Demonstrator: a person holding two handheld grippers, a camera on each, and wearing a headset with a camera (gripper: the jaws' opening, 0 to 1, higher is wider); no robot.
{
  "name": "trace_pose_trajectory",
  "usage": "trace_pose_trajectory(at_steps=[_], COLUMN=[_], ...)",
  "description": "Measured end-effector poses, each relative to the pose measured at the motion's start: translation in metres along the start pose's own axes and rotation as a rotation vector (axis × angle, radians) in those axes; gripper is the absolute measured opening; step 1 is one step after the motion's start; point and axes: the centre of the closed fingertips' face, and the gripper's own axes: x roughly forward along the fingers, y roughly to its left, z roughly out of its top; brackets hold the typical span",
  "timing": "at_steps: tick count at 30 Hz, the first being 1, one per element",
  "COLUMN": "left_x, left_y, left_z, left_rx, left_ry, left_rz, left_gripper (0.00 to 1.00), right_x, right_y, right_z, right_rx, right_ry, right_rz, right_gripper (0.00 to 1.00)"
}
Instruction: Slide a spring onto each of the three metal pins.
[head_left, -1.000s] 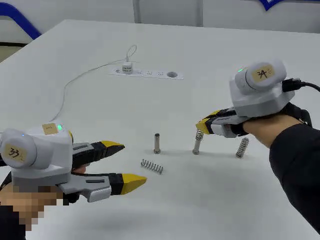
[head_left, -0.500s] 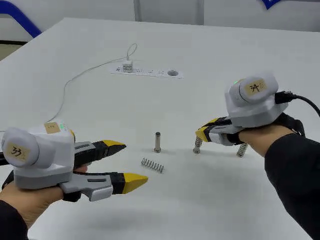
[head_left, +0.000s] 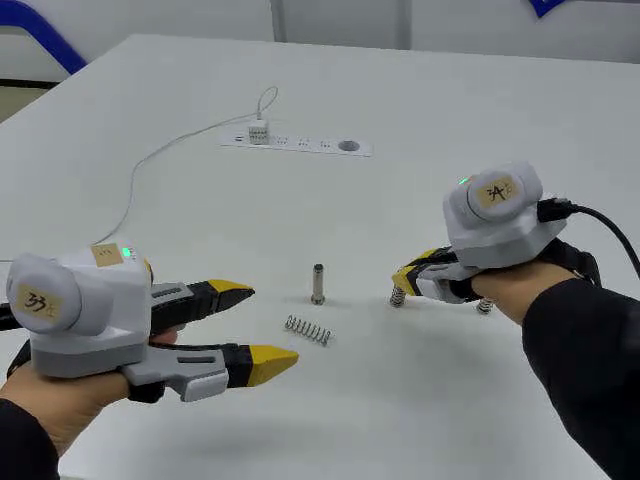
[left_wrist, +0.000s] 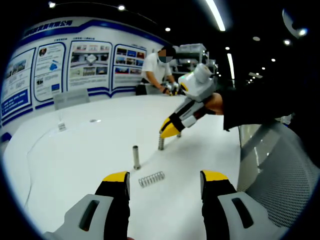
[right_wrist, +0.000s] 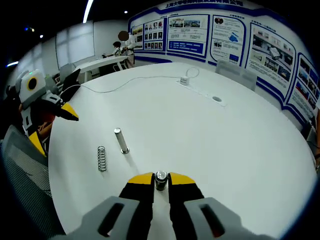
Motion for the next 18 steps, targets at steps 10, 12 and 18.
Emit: trace_pose_trajectory(at_steps=[10, 12, 18], left_x=[0.000, 0.000, 0.001], left_y=[0.000, 0.000, -0.001], left_z=[0.000, 0.000, 0.001], left_rx=[0.002, 0.002, 0.003], left_ry=[-0.001, 0.001, 0.001], left_rz=[-0.001, -0.002, -0.005], left_gripper=[0.58, 0.58, 0.59], right_x=[-0.003, -0.005, -0.011], right_y=[-0.002, -0.001, 0.003], right_z=[-0.006, -0.008, -0.016], right_rx=[0.003, 0.004, 0.010], right_ry=[0.009, 0.011, 0.014], right_rz=[-0.001, -0.003, -0.003], right_gripper=[0.13, 0.13, 0.14])
